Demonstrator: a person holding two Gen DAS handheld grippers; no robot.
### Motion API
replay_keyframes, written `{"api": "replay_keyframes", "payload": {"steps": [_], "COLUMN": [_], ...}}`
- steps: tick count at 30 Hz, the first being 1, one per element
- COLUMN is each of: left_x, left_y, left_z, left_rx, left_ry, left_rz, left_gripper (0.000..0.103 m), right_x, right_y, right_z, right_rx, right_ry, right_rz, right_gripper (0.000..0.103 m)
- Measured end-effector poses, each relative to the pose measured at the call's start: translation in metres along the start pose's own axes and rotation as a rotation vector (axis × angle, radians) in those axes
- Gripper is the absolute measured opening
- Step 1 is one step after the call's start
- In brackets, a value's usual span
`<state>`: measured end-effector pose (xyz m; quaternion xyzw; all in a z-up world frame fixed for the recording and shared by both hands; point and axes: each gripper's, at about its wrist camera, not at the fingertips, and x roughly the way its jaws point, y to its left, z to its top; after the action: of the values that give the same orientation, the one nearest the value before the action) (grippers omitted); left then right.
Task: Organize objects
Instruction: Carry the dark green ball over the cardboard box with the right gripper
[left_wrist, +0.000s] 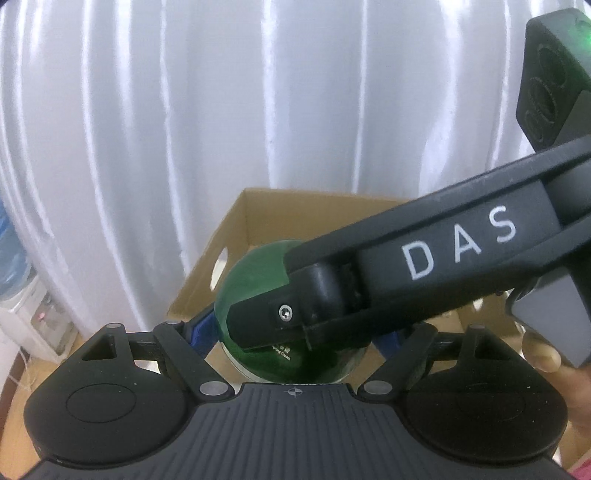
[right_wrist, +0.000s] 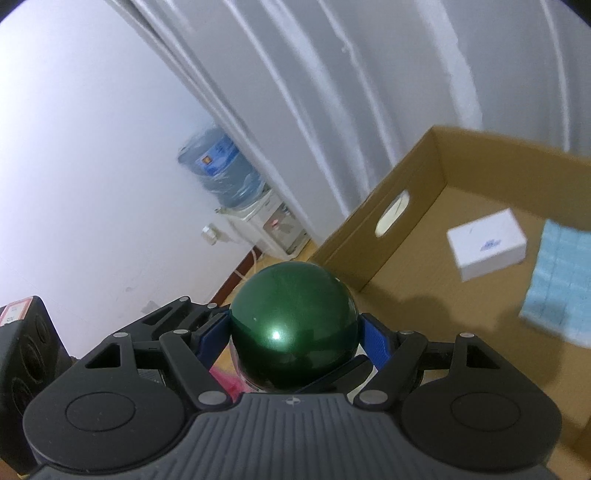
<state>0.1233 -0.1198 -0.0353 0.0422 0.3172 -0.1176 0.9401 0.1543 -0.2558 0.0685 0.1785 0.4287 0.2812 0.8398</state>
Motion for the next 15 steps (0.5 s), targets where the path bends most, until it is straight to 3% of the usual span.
{"api": "replay_keyframes", "payload": {"steps": [6, 15], "left_x": [0.051, 0.134], "left_y": [0.015, 0.036], "left_z": [0.026, 0.029], "left_rx": [0.004, -0.008], "left_ry": [0.073, 0.268], "left_rz": [-0.013, -0.038], "left_gripper": [0.082, 0.082], "right_x": [0.028, 0.100], "right_y": [-0.034, -0.109], "right_z": [0.039, 0.068], "right_rx": [0.038, 0.216], "right_ry": [0.031, 0.187], "right_rz": [-0.005, 0.024], "right_gripper": [0.079, 0.079]}}
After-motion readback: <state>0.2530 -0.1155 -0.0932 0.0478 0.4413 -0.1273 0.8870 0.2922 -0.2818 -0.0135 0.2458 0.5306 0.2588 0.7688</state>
